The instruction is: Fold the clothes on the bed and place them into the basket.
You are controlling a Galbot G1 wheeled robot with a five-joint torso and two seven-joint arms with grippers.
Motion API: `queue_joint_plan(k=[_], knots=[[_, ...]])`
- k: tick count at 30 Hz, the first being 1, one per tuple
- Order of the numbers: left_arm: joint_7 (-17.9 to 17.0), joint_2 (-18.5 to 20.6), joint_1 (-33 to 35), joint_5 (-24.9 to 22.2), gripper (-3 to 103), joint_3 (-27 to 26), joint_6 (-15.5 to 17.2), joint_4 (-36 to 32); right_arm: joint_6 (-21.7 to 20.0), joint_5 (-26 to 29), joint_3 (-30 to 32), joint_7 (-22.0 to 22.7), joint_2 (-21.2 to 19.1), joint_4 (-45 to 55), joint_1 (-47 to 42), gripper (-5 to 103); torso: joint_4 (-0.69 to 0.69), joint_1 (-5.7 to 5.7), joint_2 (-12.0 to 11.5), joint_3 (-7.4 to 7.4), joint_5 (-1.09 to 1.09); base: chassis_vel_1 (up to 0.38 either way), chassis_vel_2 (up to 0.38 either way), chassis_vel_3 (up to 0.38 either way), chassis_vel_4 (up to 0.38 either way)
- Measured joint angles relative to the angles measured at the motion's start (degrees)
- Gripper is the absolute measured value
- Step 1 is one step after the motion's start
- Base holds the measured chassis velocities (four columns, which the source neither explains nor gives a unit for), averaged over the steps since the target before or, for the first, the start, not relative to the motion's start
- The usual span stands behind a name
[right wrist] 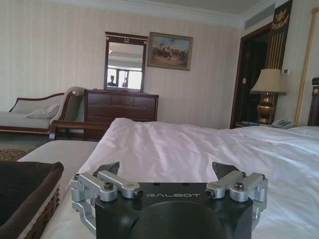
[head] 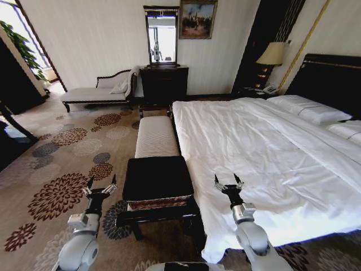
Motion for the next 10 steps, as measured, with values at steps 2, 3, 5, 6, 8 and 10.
queue_joint_plan(k=[2, 3, 5, 6, 8, 10], knots=[[0.32, -0.17, 0.5, 0.02, 100, -0.11, -0.23, 0.04, 0.38, 0.0, 0.51, -0.2, 0.05, 0.0, -0.44, 100, 0.01, 0.0, 0.0, 0.0, -0.02, 0.0, 0.0, 0.0, 0.0], [0.62, -0.29, 1.17, 0.08, 100, -0.29, -0.45, 0.0, 0.68, -0.01, 0.88, -0.39, 0.07, 0.02, -0.74, 100, 0.01, 0.0, 0.0, 0.0, -0.01, 0.0, 0.0, 0.0, 0.0], [0.9, -0.34, 2.13, 0.15, 100, -0.52, -0.68, -0.33, 1.19, -0.35, 1.33, -0.59, 0.09, 0.13, -1.07, 100, 0.04, 0.0, 0.0, 0.0, 0.0, 0.0, 0.0, 0.0, 0.0], [0.9, -0.34, 2.13, 0.15, 100, -0.52, -0.68, -0.33, 1.19, -0.35, 1.33, -0.59, 0.09, 0.13, -1.07, 100, 0.04, 0.0, 0.0, 0.0, 0.0, 0.0, 0.0, 0.0, 0.0], [0.99, -0.35, 2.37, 0.16, 100, -0.58, -0.73, -0.46, 1.29, -0.5, 1.4, -0.62, 0.1, 0.15, -1.08, 100, 0.03, 0.0, 0.0, 0.0, 0.0, 0.0, 0.0, 0.0, 0.0], [1.01, -0.34, 2.37, 0.16, 100, -0.58, -0.74, -0.48, 1.3, -0.51, 1.39, -0.63, 0.11, 0.16, -1.05, 100, 0.02, 0.01, 0.0, 0.01, 0.0, 0.0, 0.0, 0.0, 0.0]])
